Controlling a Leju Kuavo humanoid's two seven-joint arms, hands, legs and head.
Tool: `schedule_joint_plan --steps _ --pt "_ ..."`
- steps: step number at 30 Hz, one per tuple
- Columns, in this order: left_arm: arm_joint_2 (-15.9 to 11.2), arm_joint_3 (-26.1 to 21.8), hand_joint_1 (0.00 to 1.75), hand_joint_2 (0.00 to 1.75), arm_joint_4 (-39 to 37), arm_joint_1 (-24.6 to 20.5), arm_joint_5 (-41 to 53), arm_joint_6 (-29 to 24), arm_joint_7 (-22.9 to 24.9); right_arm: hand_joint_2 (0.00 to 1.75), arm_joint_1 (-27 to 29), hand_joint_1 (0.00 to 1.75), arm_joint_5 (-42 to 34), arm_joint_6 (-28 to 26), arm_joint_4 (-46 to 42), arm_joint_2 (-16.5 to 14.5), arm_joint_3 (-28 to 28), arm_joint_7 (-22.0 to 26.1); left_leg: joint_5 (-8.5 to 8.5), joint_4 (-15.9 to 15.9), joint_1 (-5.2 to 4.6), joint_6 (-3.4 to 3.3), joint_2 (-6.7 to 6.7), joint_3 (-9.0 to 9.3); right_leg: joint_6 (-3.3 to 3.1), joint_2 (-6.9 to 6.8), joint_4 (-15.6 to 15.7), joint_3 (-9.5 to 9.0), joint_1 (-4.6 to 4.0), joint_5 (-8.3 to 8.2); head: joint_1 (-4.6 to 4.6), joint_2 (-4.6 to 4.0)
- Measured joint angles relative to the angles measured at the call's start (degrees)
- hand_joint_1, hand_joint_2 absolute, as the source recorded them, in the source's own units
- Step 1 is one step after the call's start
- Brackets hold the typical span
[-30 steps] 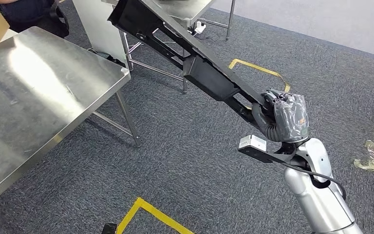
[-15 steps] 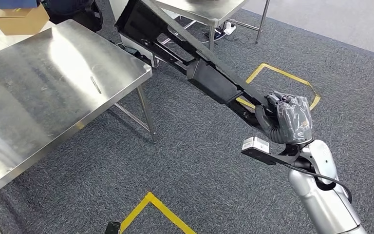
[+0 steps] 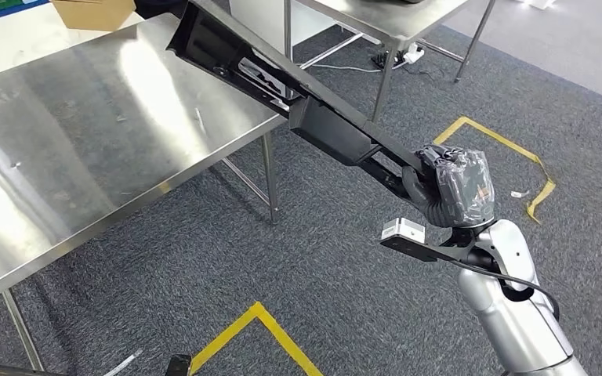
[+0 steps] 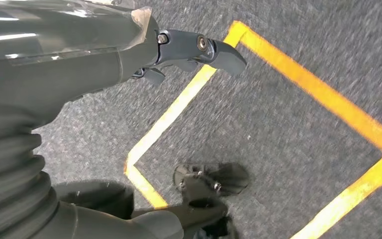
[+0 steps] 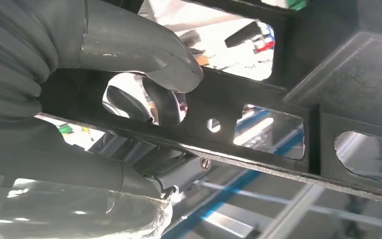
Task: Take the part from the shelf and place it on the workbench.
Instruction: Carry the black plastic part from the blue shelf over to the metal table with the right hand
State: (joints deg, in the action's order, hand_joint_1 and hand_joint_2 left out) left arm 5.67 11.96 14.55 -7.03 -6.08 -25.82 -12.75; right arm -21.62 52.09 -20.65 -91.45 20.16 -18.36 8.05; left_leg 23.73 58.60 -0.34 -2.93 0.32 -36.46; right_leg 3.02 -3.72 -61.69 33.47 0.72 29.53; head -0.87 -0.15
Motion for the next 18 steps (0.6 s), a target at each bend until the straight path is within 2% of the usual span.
schedule_joint_plan --steps 2,3,4,5,6,8,9,10,11,12,13,14,15,17,18 --pt "0.10 0.02 0.00 1.75 0.01 -0.10 0.02 0.05 -0.07 1.75 0.10 1.69 0.04 0.02 -0.01 0.12 0.02 -0.07 -0.16 -0.12 0.20 -0.44 -1.20 0.09 -0.30 2.67 -7.05 3.55 0.14 2.85 0.17 0.00" --pt "0.16 0.03 0.00 1.75 0.01 -0.10 0.02 0.08 -0.07 1.75 0.23 1.69 0.05 0.03 0.01 0.19 0.01 -0.11 -0.17 -0.11 0.20 -0.52 -1.89 0.08 -0.31 3.20 -10.70 5.47 0.15 3.96 0.26 0.00" --pt "0.20 0.04 0.00 1.75 0.01 -0.06 0.02 0.09 -0.07 1.75 0.38 1.69 0.07 0.03 0.02 0.22 0.01 -0.15 -0.16 -0.09 0.20 -0.53 -2.59 0.08 -0.13 3.41 -12.92 6.82 0.17 4.33 0.27 0.00" --pt "0.21 0.04 0.00 1.75 0.01 -0.02 0.02 0.09 -0.06 1.75 0.50 1.69 0.08 0.04 0.02 0.24 0.01 -0.17 -0.16 -0.07 0.22 -0.52 -3.29 0.09 0.22 3.49 -13.09 7.22 0.22 3.85 0.28 0.00" --pt "0.21 0.04 0.00 1.75 0.01 -0.01 0.03 0.08 -0.03 1.75 0.56 1.69 0.08 0.04 0.01 0.26 0.01 -0.18 -0.16 -0.03 0.28 -0.49 -3.99 0.13 0.70 3.61 -10.94 6.50 0.31 2.50 0.29 0.00" --pt "0.21 0.07 0.00 1.75 0.01 -0.03 0.06 0.04 0.13 1.75 0.60 1.69 0.09 0.03 -0.02 0.31 0.04 -0.20 -0.10 0.20 0.29 -0.23 -5.33 0.10 1.54 5.08 -2.87 3.13 0.62 -0.98 0.34 0.00" --pt "0.22 0.09 0.00 1.75 0.01 -0.05 0.08 0.03 0.25 1.75 0.62 1.69 0.09 0.02 -0.03 0.33 0.05 -0.22 -0.05 0.33 0.22 0.02 -5.92 -0.01 1.54 5.84 0.37 1.63 0.72 -2.22 0.34 0.00" --pt "0.22 0.14 0.00 1.75 0.00 -0.03 0.11 0.03 0.35 1.75 0.67 1.69 0.15 0.02 -0.03 0.35 0.06 -0.27 -0.06 0.40 0.15 0.33 -6.41 -0.16 1.30 6.40 2.26 0.73 0.73 -2.86 0.32 0.00" --pt "0.20 0.19 0.00 1.75 -0.01 0.00 0.14 0.03 0.43 1.75 0.74 1.69 0.25 0.03 -0.04 0.35 0.06 -0.33 -0.12 0.40 0.09 0.67 -6.85 -0.30 0.88 6.46 2.77 0.45 0.62 -3.00 0.31 0.00" --pt "0.18 0.24 0.00 1.75 -0.01 0.05 0.18 0.03 0.51 1.75 0.79 1.69 0.35 0.03 -0.05 0.34 0.05 -0.39 -0.22 0.28 0.12 0.96 -7.27 -0.40 0.45 5.96 2.77 0.34 0.57 -3.12 0.27 0.00" --pt "0.08 0.29 0.00 1.75 -0.02 0.10 0.23 0.02 0.58 1.75 0.81 1.69 0.45 0.04 -0.08 0.30 0.05 -0.45 -0.20 0.32 0.19 1.23 -7.33 -0.49 0.11 5.50 2.86 0.27 0.75 -3.22 0.27 0.00" --pt "0.01 0.33 0.00 1.75 -0.02 0.13 0.28 0.01 0.64 1.75 0.82 1.69 0.51 0.04 -0.13 0.25 0.05 -0.49 0.22 0.87 0.14 1.51 -6.58 -0.82 -0.27 5.01 2.97 0.13 0.92 -3.29 0.21 0.00" --pt "-0.05 0.38 0.00 1.75 -0.02 0.10 0.35 0.00 0.69 1.75 0.83 1.69 0.53 0.04 -0.20 0.20 0.07 -0.54 1.21 2.38 0.14 1.80 -5.28 -1.58 -0.74 4.49 3.10 -0.03 1.12 -3.31 0.01 0.00" --pt "-0.11 0.50 0.00 1.75 -0.02 0.01 0.46 -0.02 0.73 1.75 0.91 1.69 0.57 0.04 -0.30 0.16 0.09 -0.61 4.49 8.66 0.29 2.38 -2.17 -4.60 -1.46 3.43 3.18 -0.26 1.05 -3.19 -0.37 0.00" --pt "-0.11 0.57 0.00 1.75 -0.02 -0.02 0.50 -0.03 0.73 1.75 0.98 1.69 0.58 0.04 -0.33 0.16 0.10 -0.65 5.99 12.41 0.47 2.63 -1.36 -6.44 -1.66 2.86 3.17 -0.31 0.97 -3.11 -0.49 0.00"
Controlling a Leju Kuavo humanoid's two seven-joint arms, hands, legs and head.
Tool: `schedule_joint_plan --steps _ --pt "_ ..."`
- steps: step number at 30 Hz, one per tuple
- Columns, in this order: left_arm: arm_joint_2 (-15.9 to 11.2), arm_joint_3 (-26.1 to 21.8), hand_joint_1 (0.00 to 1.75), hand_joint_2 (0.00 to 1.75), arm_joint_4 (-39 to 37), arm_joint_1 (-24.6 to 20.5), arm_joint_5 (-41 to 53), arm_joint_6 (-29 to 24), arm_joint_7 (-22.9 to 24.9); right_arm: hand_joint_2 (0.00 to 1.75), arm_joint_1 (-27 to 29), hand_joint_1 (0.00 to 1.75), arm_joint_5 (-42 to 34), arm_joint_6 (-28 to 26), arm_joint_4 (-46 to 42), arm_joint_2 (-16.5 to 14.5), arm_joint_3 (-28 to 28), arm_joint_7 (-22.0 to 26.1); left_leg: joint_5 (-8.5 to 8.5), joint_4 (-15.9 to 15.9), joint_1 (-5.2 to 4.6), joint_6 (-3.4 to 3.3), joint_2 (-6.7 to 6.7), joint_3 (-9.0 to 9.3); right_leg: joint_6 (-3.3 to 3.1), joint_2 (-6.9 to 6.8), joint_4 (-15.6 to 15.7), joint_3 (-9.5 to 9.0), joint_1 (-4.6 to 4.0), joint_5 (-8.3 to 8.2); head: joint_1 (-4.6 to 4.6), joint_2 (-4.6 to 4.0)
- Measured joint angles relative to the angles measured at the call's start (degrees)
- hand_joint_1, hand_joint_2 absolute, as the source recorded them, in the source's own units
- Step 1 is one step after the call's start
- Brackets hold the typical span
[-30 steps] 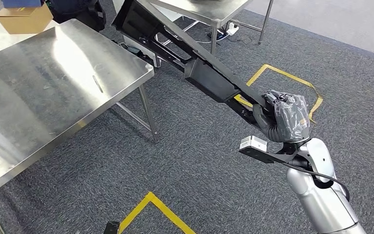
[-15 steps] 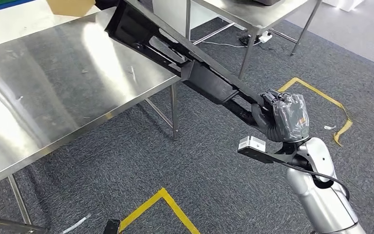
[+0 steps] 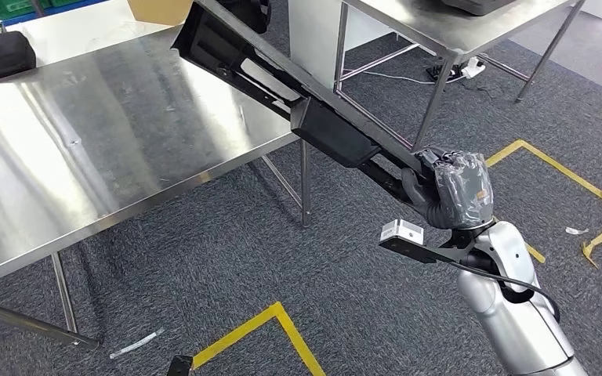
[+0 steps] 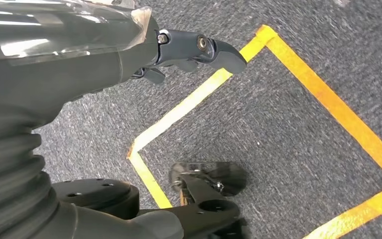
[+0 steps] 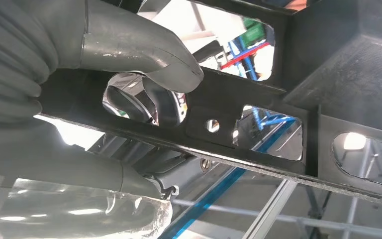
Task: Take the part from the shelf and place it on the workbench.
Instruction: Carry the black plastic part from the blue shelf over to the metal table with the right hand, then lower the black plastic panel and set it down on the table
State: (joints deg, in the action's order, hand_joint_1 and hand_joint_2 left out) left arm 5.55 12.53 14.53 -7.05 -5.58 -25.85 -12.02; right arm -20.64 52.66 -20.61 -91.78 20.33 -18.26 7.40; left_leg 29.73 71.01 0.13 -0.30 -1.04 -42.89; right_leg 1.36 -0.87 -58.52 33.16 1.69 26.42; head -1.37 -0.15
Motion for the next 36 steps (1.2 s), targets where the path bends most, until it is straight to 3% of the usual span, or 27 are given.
schedule_joint_plan --steps 2,3,6,8,10,11,13,15,17,18,19,21,23,25,26,28,30,32,33,34,36 --pt "-0.01 0.13 0.00 1.75 0.00 0.05 0.02 -0.01 0.02 1.75 0.20 1.69 0.08 0.01 0.00 -0.03 -0.01 -0.06 0.72 3.86 0.29 0.33 0.62 -2.05 -0.10 -1.20 -0.02 -0.08 -0.06 0.12 -0.01 0.00" --pt "-0.03 0.19 0.00 1.75 0.00 0.08 0.03 -0.02 0.03 1.75 0.29 1.69 0.14 0.02 0.00 -0.06 -0.01 -0.10 -0.38 2.68 0.42 0.43 0.87 -1.53 -0.07 -1.76 -0.02 -0.15 -0.03 0.19 -0.01 0.00" --pt "-0.13 0.24 0.00 1.75 0.00 -0.01 0.03 -0.09 0.04 1.75 0.41 1.69 0.25 0.05 -0.09 -0.13 0.05 -0.18 -4.81 -7.83 0.45 0.24 3.47 4.10 0.48 -3.27 -0.08 -0.51 -0.27 0.64 -0.04 0.00" --pt "-0.14 0.25 0.00 1.75 0.01 -0.13 0.04 -0.10 0.04 1.75 0.40 1.69 0.26 0.05 -0.25 -0.12 0.19 -0.19 -5.32 -11.32 0.06 -0.28 4.47 6.02 1.06 -4.18 -0.06 -0.70 -0.76 0.90 0.13 0.00" --pt "-0.15 0.26 0.00 1.75 0.01 -0.11 0.05 -0.10 0.04 1.75 0.39 1.69 0.26 0.06 -0.34 -0.16 0.27 -0.19 -5.36 -11.63 -0.27 -1.08 3.22 6.13 1.68 -5.28 0.13 -0.97 -0.97 1.08 0.29 0.00" --pt "-0.16 0.26 0.00 1.75 0.01 -0.08 0.05 -0.10 0.04 1.75 0.41 1.69 0.27 0.06 -0.38 -0.18 0.27 -0.19 -5.48 -11.81 -0.30 -1.49 2.58 6.24 1.98 -5.05 -0.13 -0.97 -0.87 1.39 0.30 0.00" --pt "-0.19 0.26 0.00 1.75 0.02 -0.15 0.07 -0.18 0.04 1.75 0.41 1.69 0.26 0.07 -0.48 -0.13 0.34 -0.19 -5.75 -12.15 -0.11 -2.30 1.43 6.51 2.13 -2.80 -3.36 0.44 -0.56 3.19 0.49 0.00" --pt "-0.14 0.30 0.00 1.75 0.02 -0.24 0.10 -0.21 0.05 1.75 0.59 1.69 0.26 0.07 -0.51 -0.02 0.42 -0.20 -5.80 -12.18 -0.02 -2.78 0.17 6.48 1.83 -0.19 -10.83 4.14 -0.49 6.16 0.76 0.00" --pt "-0.05 0.36 0.00 1.75 0.01 -0.19 0.11 -0.19 0.07 1.75 1.02 1.69 0.29 0.07 -0.50 0.06 0.44 -0.21 -5.81 -12.14 -0.04 -2.92 -1.30 6.46 2.04 0.58 -15.95 7.00 -0.55 7.35 0.85 0.00" --pt "-0.02 0.38 0.00 1.75 0.00 -0.16 0.11 -0.19 0.08 1.75 1.20 1.69 0.31 0.08 -0.50 0.09 0.44 -0.21 -5.82 -12.12 -0.03 -2.91 -2.01 6.47 2.40 0.69 -15.30 6.92 -0.51 6.59 0.85 0.00" --pt "-0.02 0.41 0.00 1.75 0.00 -0.14 0.11 -0.19 0.08 1.75 1.28 1.69 0.33 0.08 -0.51 0.12 0.45 -0.21 -5.83 -12.08 0.00 -2.88 -2.69 6.50 2.84 0.87 -12.57 5.81 -0.44 5.13 0.86 0.00" --pt "-0.01 0.50 0.00 1.75 0.00 -0.15 0.11 -0.19 0.09 1.75 1.27 1.69 0.34 0.11 -0.57 0.20 0.48 -0.21 -5.82 -11.87 -0.06 -2.61 -3.96 6.44 3.39 2.46 -4.74 2.24 -0.19 1.97 0.93 0.00" --pt "-0.01 0.62 0.00 1.75 0.00 -0.12 0.07 -0.20 0.08 1.75 1.24 1.69 0.36 0.21 -0.64 0.25 0.51 -0.22 -5.89 -11.77 -0.27 -2.03 -4.94 6.17 2.97 3.53 -0.64 0.26 -0.20 0.59 0.91 0.00" --pt "-0.06 0.72 0.00 1.75 0.00 0.01 0.02 -0.22 0.07 1.75 1.21 1.69 0.37 0.45 -0.66 0.23 0.48 -0.25 -6.11 -11.95 -0.31 -1.43 -5.69 5.94 2.15 2.80 -0.40 0.12 -0.27 0.41 0.85 0.00" --pt "-0.12 0.74 0.00 1.75 0.00 0.08 0.00 -0.23 0.07 1.75 1.15 1.69 0.38 0.58 -0.69 0.20 0.45 -0.26 -5.96 -11.76 -0.31 -1.16 -5.29 5.70 1.82 2.36 -0.31 0.03 -0.15 0.30 0.86 0.00" --pt "-0.20 0.77 0.00 1.75 0.00 0.09 -0.04 -0.23 0.05 1.75 1.02 1.69 0.38 0.80 -0.78 0.16 0.41 -0.30 -4.17 -8.94 -0.32 -0.60 -2.88 4.27 0.95 1.36 -0.08 -0.24 0.20 0.22 0.53 0.00" --pt "-0.22 0.80 0.00 1.75 0.00 0.02 -0.10 -0.23 0.02 1.75 0.98 1.69 0.38 0.99 -0.83 0.15 0.38 -0.33 -0.69 -1.86 -0.08 -0.04 -0.25 0.90 0.23 0.22 -0.05 -0.40 0.05 0.41 0.19 0.00" --pt "-0.22 0.82 0.00 1.75 0.00 0.06 -0.25 -0.23 -0.02 1.75 0.98 1.69 0.39 1.18 -0.83 0.13 0.30 -0.34 1.15 3.82 0.24 0.36 0.47 -2.00 0.01 -0.97 -0.07 -0.45 -0.09 0.56 0.16 0.00" --pt "-0.22 0.82 0.00 1.75 0.00 0.10 -0.33 -0.23 -0.03 1.75 0.99 1.69 0.40 1.23 -0.83 0.09 0.26 -0.34 0.68 4.00 0.35 0.46 0.64 -2.16 -0.03 -1.49 -0.08 -0.48 -0.08 0.61 0.14 0.00" --pt "-0.23 0.82 0.00 1.75 0.00 0.11 -0.38 -0.23 -0.05 1.75 0.98 1.69 0.42 1.26 -0.84 0.04 0.23 -0.34 -0.75 1.87 0.45 0.48 0.97 -1.11 0.01 -2.00 -0.08 -0.56 -0.06 0.68 0.14 0.00" --pt "-0.28 0.82 0.00 1.75 0.01 0.04 -0.40 -0.26 -0.14 1.75 0.96 1.69 0.45 1.29 -0.90 -0.02 0.23 -0.35 -3.93 -5.65 0.38 0.31 2.86 2.99 0.37 -2.98 -0.12 -0.86 -0.24 1.01 0.12 0.00"
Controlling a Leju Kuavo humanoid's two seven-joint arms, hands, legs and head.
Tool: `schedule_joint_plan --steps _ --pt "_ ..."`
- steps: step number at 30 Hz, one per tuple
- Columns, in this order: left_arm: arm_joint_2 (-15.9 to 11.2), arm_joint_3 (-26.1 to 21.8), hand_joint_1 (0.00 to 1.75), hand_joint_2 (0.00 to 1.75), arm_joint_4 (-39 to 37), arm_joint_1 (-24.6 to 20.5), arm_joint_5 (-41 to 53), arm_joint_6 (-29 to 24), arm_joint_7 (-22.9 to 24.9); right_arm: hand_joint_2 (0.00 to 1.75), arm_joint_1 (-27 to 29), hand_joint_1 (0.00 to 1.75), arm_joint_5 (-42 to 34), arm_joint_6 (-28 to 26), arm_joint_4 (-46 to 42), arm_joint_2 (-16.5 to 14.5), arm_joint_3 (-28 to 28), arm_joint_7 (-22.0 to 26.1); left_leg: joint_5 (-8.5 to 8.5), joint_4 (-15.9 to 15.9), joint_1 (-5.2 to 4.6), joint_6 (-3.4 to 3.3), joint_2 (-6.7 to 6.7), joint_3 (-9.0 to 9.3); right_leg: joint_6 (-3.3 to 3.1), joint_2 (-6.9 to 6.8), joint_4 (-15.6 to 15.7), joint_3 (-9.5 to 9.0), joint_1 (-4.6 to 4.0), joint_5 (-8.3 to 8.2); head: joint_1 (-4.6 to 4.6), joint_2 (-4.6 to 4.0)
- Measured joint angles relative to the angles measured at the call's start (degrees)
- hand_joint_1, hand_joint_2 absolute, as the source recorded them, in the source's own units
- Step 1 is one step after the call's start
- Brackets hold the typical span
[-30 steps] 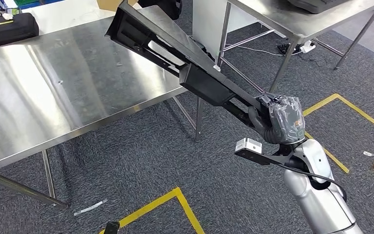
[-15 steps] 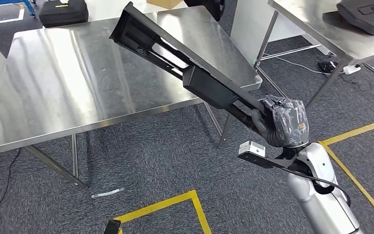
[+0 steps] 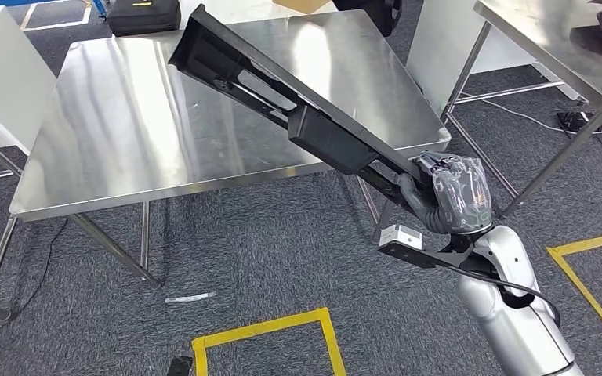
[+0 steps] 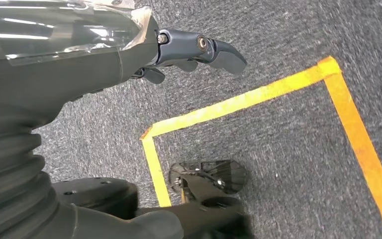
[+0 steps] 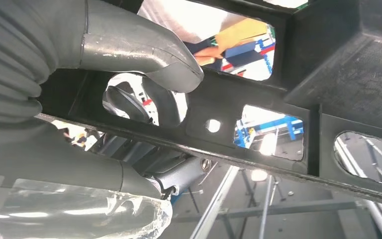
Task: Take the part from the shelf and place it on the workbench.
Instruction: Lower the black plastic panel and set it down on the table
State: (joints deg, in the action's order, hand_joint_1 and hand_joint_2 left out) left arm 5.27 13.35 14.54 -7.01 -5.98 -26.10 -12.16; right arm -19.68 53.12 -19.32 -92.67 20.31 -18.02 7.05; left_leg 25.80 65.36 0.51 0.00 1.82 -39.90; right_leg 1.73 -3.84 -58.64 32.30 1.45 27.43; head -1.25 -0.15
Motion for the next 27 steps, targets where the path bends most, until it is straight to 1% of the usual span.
schedule_joint_plan --steps 1,2,3,4,5,6,7,8,9,10,11,12,13,14,15,16,17,18,19,20,21,22,23,24,25,26,27 --pt "-0.02 0.00 0.00 1.75 0.01 -0.07 -0.01 -0.01 -0.05 1.75 -0.04 1.69 0.02 0.02 -0.03 0.02 0.02 -0.01 -0.95 -3.20 -0.13 -0.26 0.87 1.80 0.30 -0.45 -0.01 -0.13 -0.22 0.19 0.04 0.00" --pt "-0.03 0.00 0.00 1.75 0.01 -0.13 -0.03 -0.02 -0.10 1.75 -0.09 1.69 0.04 0.04 -0.06 0.04 0.03 -0.01 -1.19 -4.95 -0.32 -0.53 1.41 2.80 0.58 -0.91 0.02 -0.24 -0.49 0.33 0.11 0.00" --pt "-0.03 0.00 0.00 1.75 0.02 -0.15 -0.05 -0.02 -0.13 1.75 -0.14 1.69 0.06 0.06 -0.07 0.06 0.04 -0.02 -0.97 -5.45 -0.55 -0.83 1.35 3.05 0.79 -1.38 0.10 -0.35 -0.71 0.41 0.21 0.00" --pt "-0.03 0.00 0.00 1.75 0.02 -0.13 -0.08 -0.04 -0.15 1.75 -0.20 1.69 0.08 0.09 -0.07 0.06 0.04 -0.02 -1.05 -5.58 -0.62 -1.28 0.70 3.05 1.04 -1.95 0.25 -0.54 -0.84 0.47 0.29 0.00" --pt "-0.04 0.00 0.00 1.75 0.02 -0.08 -0.10 -0.06 -0.16 1.75 -0.23 1.69 0.11 0.12 -0.08 0.06 0.04 -0.02 -1.16 -5.80 -0.60 -1.68 0.13 3.17 1.29 -2.16 0.26 -0.65 -0.79 0.66 0.33 0.00" --pt "-0.05 0.00 0.00 1.75 0.02 -0.07 -0.11 -0.10 -0.17 1.75 -0.25 1.69 0.13 0.14 -0.09 0.06 0.04 -0.02 -1.29 -6.05 -0.55 -2.11 -0.44 3.34 1.50 -1.51 -0.28 -0.51 -0.70 1.11 0.36 0.00" --pt "-0.05 0.00 0.00 1.75 0.02 -0.13 -0.12 -0.14 -0.18 1.75 -0.30 1.69 0.13 0.15 -0.11 0.12 0.05 -0.02 -1.44 -6.29 -0.44 -2.56 -1.00 3.50 1.62 -0.35 -1.87 0.20 -0.60 1.98 0.41 0.00" --pt "-0.04 0.00 0.00 1.75 0.02 -0.21 -0.13 -0.14 -0.20 1.75 -0.32 1.69 0.11 0.15 -0.12 0.20 0.07 -0.02 -1.54 -6.43 -0.33 -2.89 -1.54 3.62 1.55 1.19 -4.74 1.64 -0.43 3.24 0.51 0.00" --pt "-0.01 0.00 0.00 1.75 0.02 -0.29 -0.14 -0.13 -0.21 1.75 -0.30 1.69 0.09 0.16 -0.13 0.26 0.07 -0.03 -1.57 -6.46 -0.35 -3.10 -2.14 3.61 1.43 2.53 -8.54 3.56 -0.42 4.64 0.61 0.00" --pt "0.04 0.00 0.00 1.75 0.02 -0.31 -0.15 -0.09 -0.21 1.75 -0.25 1.69 0.06 0.16 -0.13 0.33 0.07 -0.03 -1.57 -6.44 -0.37 -3.24 -2.76 3.59 1.39 3.21 -12.41 5.66 -0.42 5.81 0.69 0.00" --pt "0.08 0.00 0.00 1.75 0.02 -0.28 -0.16 -0.06 -0.21 1.75 -0.16 1.69 0.06 0.17 -0.13 0.34 0.06 -0.04 -1.57 -6.43 -0.38 -3.26 -3.41 3.60 1.51 3.51 -15.13 7.27 -0.44 6.37 0.72 0.00" --pt "0.11 0.00 0.00 1.75 0.02 -0.24 -0.16 -0.06 -0.21 1.75 -0.08 1.69 0.06 0.17 -0.13 0.35 0.05 -0.04 -1.56 -6.40 -0.39 -3.26 -4.08 3.61 1.82 3.61 -15.75 7.93 -0.43 6.01 0.73 0.00" --pt "0.13 0.00 0.00 1.75 0.02 -0.21 -0.16 -0.06 -0.21 1.75 -0.06 1.69 0.06 0.17 -0.13 0.34 0.04 -0.04 -1.56 -6.38 -0.36 -3.25 -4.73 3.65 2.27 3.69 -14.03 7.45 -0.38 4.77 0.74 0.00" --pt "0.14 0.00 0.00 1.75 0.02 -0.21 -0.16 -0.06 -0.21 1.75 -0.09 1.69 0.06 0.17 -0.13 0.34 0.04 -0.04 -1.56 -6.34 -0.32 -3.21 -5.36 3.70 2.75 3.97 -10.38 5.96 -0.26 2.96 0.76 0.00" --pt "0.15 0.00 0.00 1.75 0.02 -0.22 -0.16 -0.06 -0.21 1.75 -0.15 1.69 0.06 0.17 -0.13 0.35 0.05 -0.04 -1.57 -6.29 -0.32 -3.09 -5.94 3.71 3.10 4.66 -6.19 4.20 -0.10 1.29 0.80 0.00" --pt "0.16 0.00 0.00 1.75 0.02 -0.22 -0.16 -0.07 -0.21 1.75 -0.20 1.69 0.06 0.17 -0.14 0.35 0.05 -0.04 -1.56 -6.21 -0.40 -2.88 -6.48 3.66 3.11 5.19 -2.81 2.65 -0.08 0.03 0.80 0.00" --pt "0.15 0.00 0.00 1.75 0.02 -0.21 -0.16 -0.07 -0.21 1.75 -0.22 1.69 0.06 0.17 -0.14 0.35 0.04 -0.04 -1.60 -6.17 -0.48 -2.61 -6.89 3.53 2.91 5.61 -0.76 1.69 -0.10 -0.66 0.77 0.00" --pt "0.13 0.00 0.00 1.75 0.02 -0.16 -0.16 -0.07 -0.21 1.75 -0.22 1.69 0.07 0.17 -0.15 0.34 0.04 -0.04 -1.68 -6.18 -0.54 -2.31 -7.22 3.39 2.54 5.76 -0.10 1.37 -0.23 -0.83 0.75 0.00" --pt "0.10 0.00 0.00 1.75 0.02 -0.08 -0.16 -0.08 -0.21 1.75 -0.21 1.69 0.07 0.17 -0.15 0.32 0.03 -0.04 -1.77 -6.25 -0.55 -2.00 -7.54 3.26 2.13 5.40 -0.09 1.30 -0.39 -0.97 0.71 0.00" --pt "0.05 0.00 0.00 1.75 0.02 0.00 -0.16 -0.09 -0.21 1.75 -0.24 1.69 0.07 0.17 -0.16 0.30 0.02 -0.04 -1.79 -6.28 -0.48 -1.73 -7.60 3.16 1.80 5.08 -0.06 1.27 -0.21 -1.09 0.70 0.00" --pt "0.02 0.00 0.00 1.75 0.02 0.05 -0.16 -0.11 -0.21 1.75 -0.29 1.69 0.07 0.17 -0.18 0.27 0.02 -0.04 -1.52 -5.96 -0.47 -1.45 -7.07 2.93 1.51 4.77 0.01 1.20 -0.07 -1.18 0.69 0.00" --pt "-0.01 0.00 0.00 1.75 0.02 0.04 -0.17 -0.13 -0.21 1.75 -0.35 1.69 0.06 0.17 -0.20 0.25 0.02 -0.04 -0.64 -4.62 -0.46 -1.14 -6.03 2.30 0.97 4.36 0.10 1.07 0.09 -1.21 0.52 0.00" --pt "-0.03 0.00 0.00 1.75 0.02 -0.01 -0.19 -0.15 -0.21 1.75 -0.40 1.69 0.05 0.17 -0.21 0.24 0.02 -0.04 0.77 -2.14 -0.40 -0.87 -4.72 1.16 0.50 3.97 0.17 0.94 0.20 -1.19 0.37 0.00" --pt "-0.02 0.00 0.00 1.75 0.02 -0.05 -0.22 -0.16 -0.21 1.75 -0.42 1.69 0.05 0.20 -0.22 0.24 0.02 -0.04 2.53 1.38 -0.34 -0.61 -3.48 -0.49 0.09 3.54 0.17 0.87 0.07 -1.11 0.19 0.00" --pt "-0.02 0.00 0.00 1.75 0.02 -0.07 -0.28 -0.16 -0.19 1.75 -0.42 1.69 0.05 0.26 -0.22 0.24 0.02 -0.04 4.23 5.29 -0.21 -0.40 -2.76 -2.34 -0.28 3.06 0.17 0.83 -0.04 -1.03 0.05 0.00" --pt "-0.02 0.00 0.00 1.75 0.02 -0.04 -0.39 -0.16 -0.16 1.75 -0.42 1.69 0.06 0.35 -0.22 0.23 -0.01 -0.04 5.21 8.29 -0.10 -0.25 -2.47 -3.83 -0.35 2.60 0.17 0.82 -0.13 -0.98 0.04 0.00" --pt "-0.02 0.00 0.00 1.75 0.02 -0.01 -0.48 -0.17 -0.11 1.75 -0.41 1.69 0.06 0.44 -0.22 0.22 -0.05 -0.04 5.27 9.54 -0.02 -0.15 -2.32 -4.50 -0.40 2.13 0.16 0.80 -0.17 -0.94 0.03 0.00"
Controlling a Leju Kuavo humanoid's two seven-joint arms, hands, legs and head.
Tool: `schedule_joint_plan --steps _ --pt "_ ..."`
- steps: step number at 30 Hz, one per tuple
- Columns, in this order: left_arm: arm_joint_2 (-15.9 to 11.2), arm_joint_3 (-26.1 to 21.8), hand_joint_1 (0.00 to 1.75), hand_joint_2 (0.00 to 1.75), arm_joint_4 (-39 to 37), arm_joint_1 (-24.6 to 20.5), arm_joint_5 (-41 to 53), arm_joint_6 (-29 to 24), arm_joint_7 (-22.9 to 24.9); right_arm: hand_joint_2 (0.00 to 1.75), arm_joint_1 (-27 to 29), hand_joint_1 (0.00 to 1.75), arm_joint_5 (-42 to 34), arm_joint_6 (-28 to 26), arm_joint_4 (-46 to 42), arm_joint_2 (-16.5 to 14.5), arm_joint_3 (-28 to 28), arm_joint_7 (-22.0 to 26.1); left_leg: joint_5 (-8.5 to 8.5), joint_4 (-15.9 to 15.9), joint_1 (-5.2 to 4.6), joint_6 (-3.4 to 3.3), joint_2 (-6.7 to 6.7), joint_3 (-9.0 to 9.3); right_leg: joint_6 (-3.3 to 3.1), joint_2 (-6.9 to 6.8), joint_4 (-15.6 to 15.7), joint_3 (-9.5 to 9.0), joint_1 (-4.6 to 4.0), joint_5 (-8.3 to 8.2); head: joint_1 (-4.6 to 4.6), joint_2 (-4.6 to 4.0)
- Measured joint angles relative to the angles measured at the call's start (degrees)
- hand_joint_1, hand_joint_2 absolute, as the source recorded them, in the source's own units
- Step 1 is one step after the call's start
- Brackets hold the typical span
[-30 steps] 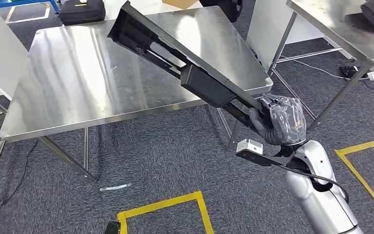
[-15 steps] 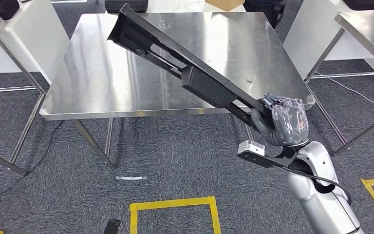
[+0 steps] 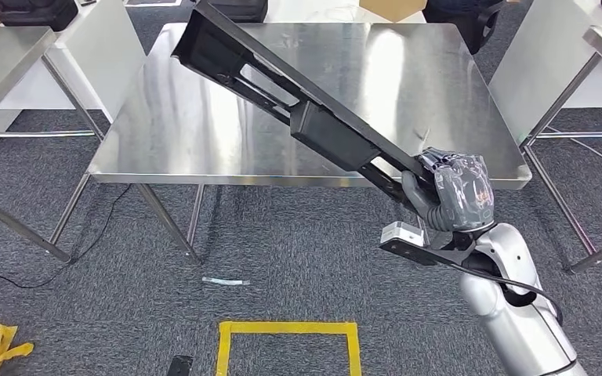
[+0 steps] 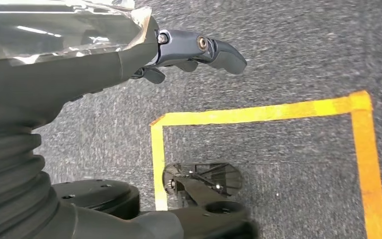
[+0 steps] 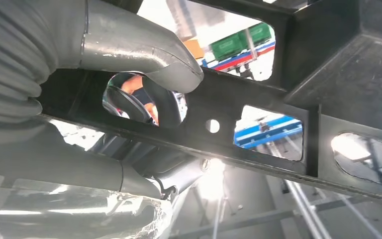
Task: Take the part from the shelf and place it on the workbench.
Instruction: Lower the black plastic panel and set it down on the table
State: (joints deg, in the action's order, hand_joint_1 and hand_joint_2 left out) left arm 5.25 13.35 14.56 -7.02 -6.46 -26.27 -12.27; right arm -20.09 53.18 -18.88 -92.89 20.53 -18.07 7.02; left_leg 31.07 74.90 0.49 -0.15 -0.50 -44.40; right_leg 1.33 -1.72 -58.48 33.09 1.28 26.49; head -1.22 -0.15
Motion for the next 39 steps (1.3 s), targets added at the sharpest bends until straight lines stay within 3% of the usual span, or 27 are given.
schedule_joint_plan --steps 1,3,5,6,8,10,11,13,15,16,17,19,20,21,25,27,29,31,32,35,37,39 --pt "-0.01 0.00 0.00 1.75 0.00 0.02 -0.07 0.00 0.04 1.75 0.00 1.69 0.00 0.08 0.00 -0.01 -0.03 0.00 -0.90 -0.91 0.06 0.02 0.17 0.44 -0.02 -0.46 0.00 -0.05 -0.01 0.03 -0.01 0.00" --pt "-0.02 0.00 0.00 1.75 0.00 -0.02 -0.12 0.01 0.09 1.75 -0.06 1.69 0.00 0.13 0.00 -0.05 -0.08 0.00 -4.06 -7.88 0.09 -0.21 1.36 4.12 0.13 -1.27 -0.02 -0.24 -0.05 0.19 -0.01 0.00" --pt "-0.02 0.00 0.00 1.75 0.01 -0.16 -0.14 0.05 0.14 1.75 -0.23 1.69 0.01 0.15 0.00 -0.06 -0.07 -0.01 -5.68 -13.89 -0.20 -0.71 2.71 7.50 0.55 -1.96 -0.08 -0.31 -0.51 0.43 0.09 0.00" --pt "-0.01 0.00 0.00 1.75 0.01 -0.20 -0.16 0.09 0.17 1.75 -0.31 1.69 0.01 0.16 0.00 -0.07 -0.07 -0.03 -5.71 -15.07 -0.40 -0.97 2.93 8.14 0.76 -2.30 -0.07 -0.32 -0.72 0.51 0.18 0.00" --pt "0.02 0.00 0.00 1.75 0.02 -0.19 -0.22 0.13 0.24 1.75 -0.41 1.69 0.01 0.19 0.00 -0.07 -0.08 -0.06 -5.80 -15.33 -0.67 -1.59 2.10 8.23 1.29 -2.95 0.08 -0.42 -0.89 0.57 0.31 0.00" --pt "0.03 -0.01 0.00 1.75 0.02 -0.16 -0.27 0.13 0.25 1.75 -0.44 1.69 0.00 0.19 0.00 -0.05 -0.09 -0.04 -6.12 -15.78 -0.58 -2.36 1.44 8.45 1.75 -2.06 -1.06 0.12 -0.71 1.34 0.32 0.00" --pt "0.04 -0.01 0.00 1.75 0.02 -0.18 -0.29 0.14 0.25 1.75 -0.45 1.69 -0.02 0.17 0.00 -0.01 -0.09 -0.01 -6.26 -15.99 -0.45 -2.71 1.17 8.58 1.74 -1.03 -3.24 1.20 -0.66 2.38 0.43 0.00" --pt "0.13 -0.02 0.00 1.75 0.02 -0.21 -0.31 0.20 0.23 1.75 -0.34 1.69 -0.07 0.15 0.01 0.09 -0.08 0.04 -6.28 -16.06 -0.33 -3.13 0.64 8.62 1.45 0.91 -10.50 4.91 -0.52 5.12 0.63 0.00" --pt "0.20 -0.02 0.00 1.75 0.02 -0.16 -0.32 0.24 0.23 1.75 -0.05 1.69 -0.08 0.15 0.03 0.12 -0.11 0.04 -6.22 -16.04 -0.33 -3.22 0.02 8.63 1.68 1.44 -16.06 8.12 -0.50 6.45 0.72 0.00" --pt "0.20 -0.02 0.00 1.75 0.02 -0.14 -0.33 0.24 0.23 1.75 0.07 1.69 -0.09 0.15 0.04 0.12 -0.11 0.04 -6.20 -16.03 -0.30 -3.20 -0.28 8.66 2.08 1.47 -15.77 8.30 -0.41 5.85 0.73 0.00" --pt "0.21 -0.02 0.00 1.75 0.02 -0.14 -0.34 0.25 0.23 1.75 0.13 1.69 -0.09 0.15 0.04 0.13 -0.12 0.04 -6.16 -16.00 -0.23 -3.14 -0.55 8.72 2.62 1.47 -13.31 7.41 -0.25 4.46 0.74 0.00" --pt "0.21 -0.02 0.00 1.75 0.02 -0.14 -0.35 0.30 0.23 1.75 0.14 1.69 -0.09 0.15 0.04 0.13 -0.11 0.04 -5.95 -15.81 -0.25 -2.78 -1.02 8.79 3.59 1.50 -5.31 3.86 0.15 1.14 0.82 0.00" --pt "0.21 -0.02 0.00 1.75 0.02 -0.13 -0.36 0.32 0.22 1.75 0.16 1.69 -0.09 0.15 0.04 0.13 -0.12 0.04 -5.82 -15.69 -0.37 -2.50 -1.20 8.77 3.61 1.59 -2.34 2.43 0.20 0.07 0.84 0.00" --pt "0.19 -0.02 0.00 1.75 0.02 -0.11 -0.37 0.34 0.22 1.75 0.19 1.69 -0.10 0.15 0.05 0.13 -0.13 0.04 -5.73 -15.65 -0.51 -2.20 -1.32 8.74 3.35 1.67 -0.75 1.64 0.16 -0.40 0.82 0.00" --pt "0.09 -0.02 0.00 1.75 0.02 0.00 -0.38 0.35 0.20 1.75 0.24 1.69 -0.09 0.15 0.03 0.14 -0.15 0.05 -5.09 -15.06 -0.38 -1.22 -1.15 8.38 1.68 1.76 -0.21 1.10 0.33 -0.53 0.70 0.00" --pt "0.08 -0.01 0.00 1.75 0.02 -0.01 -0.47 0.35 0.17 1.75 0.22 1.69 -0.07 0.15 0.00 0.14 -0.15 0.06 -2.61 -10.44 -0.22 -0.71 -0.56 6.24 0.93 1.69 -0.12 0.63 0.49 -0.34 0.57 0.00" --pt "0.09 0.00 0.00 1.75 0.02 0.05 -0.63 0.35 0.14 1.75 0.24 1.69 -0.03 0.15 0.00 0.13 -0.19 0.07 0.52 -2.66 -0.17 -0.43 -0.13 2.28 0.47 1.62 -0.13 0.36 0.32 -0.08 0.46 0.00" --pt "0.08 -0.01 0.00 1.75 0.02 0.14 -0.72 0.35 0.13 1.75 0.26 1.69 -0.01 0.15 0.00 0.11 -0.23 0.09 0.85 0.95 -0.14 -0.43 0.01 -0.08 0.25 1.60 -0.13 0.15 0.18 0.10 0.45 0.00" --pt "0.05 -0.01 0.00 1.75 0.02 0.16 -0.72 0.35 0.11 1.75 0.26 1.69 -0.01 0.15 0.00 0.10 -0.24 0.10 -0.56 -0.52 -0.13 -0.55 0.05 0.38 0.19 1.60 -0.13 -0.03 0.16 0.23 0.46 0.00" --pt "-0.01 -0.01 0.00 1.75 0.02 0.07 -0.70 0.35 0.07 1.75 0.23 1.69 0.00 0.15 0.00 0.11 -0.24 0.13 -5.74 -11.53 -0.19 -1.15 0.27 5.71 0.50 1.65 -0.19 -0.62 -0.09 0.83 0.48 0.00" --pt "0.01 -0.01 0.00 1.75 0.02 0.02 -0.72 0.35 0.02 1.75 0.19 1.69 0.02 0.15 0.00 0.15 -0.23 0.13 -6.17 -14.89 -0.41 -1.42 0.33 7.54 1.02 1.66 -0.14 -0.64 -0.42 1.09 0.52 0.00" --pt "0.00 -0.02 0.00 1.75 0.02 0.06 -0.76 0.35 -0.03 1.75 0.19 1.69 0.04 0.15 0.00 0.20 -0.22 0.15 -6.04 -15.28 -0.61 -1.85 0.15 7.80 1.57 1.57 0.06 -0.63 -0.50 1.26 0.51 0.00"
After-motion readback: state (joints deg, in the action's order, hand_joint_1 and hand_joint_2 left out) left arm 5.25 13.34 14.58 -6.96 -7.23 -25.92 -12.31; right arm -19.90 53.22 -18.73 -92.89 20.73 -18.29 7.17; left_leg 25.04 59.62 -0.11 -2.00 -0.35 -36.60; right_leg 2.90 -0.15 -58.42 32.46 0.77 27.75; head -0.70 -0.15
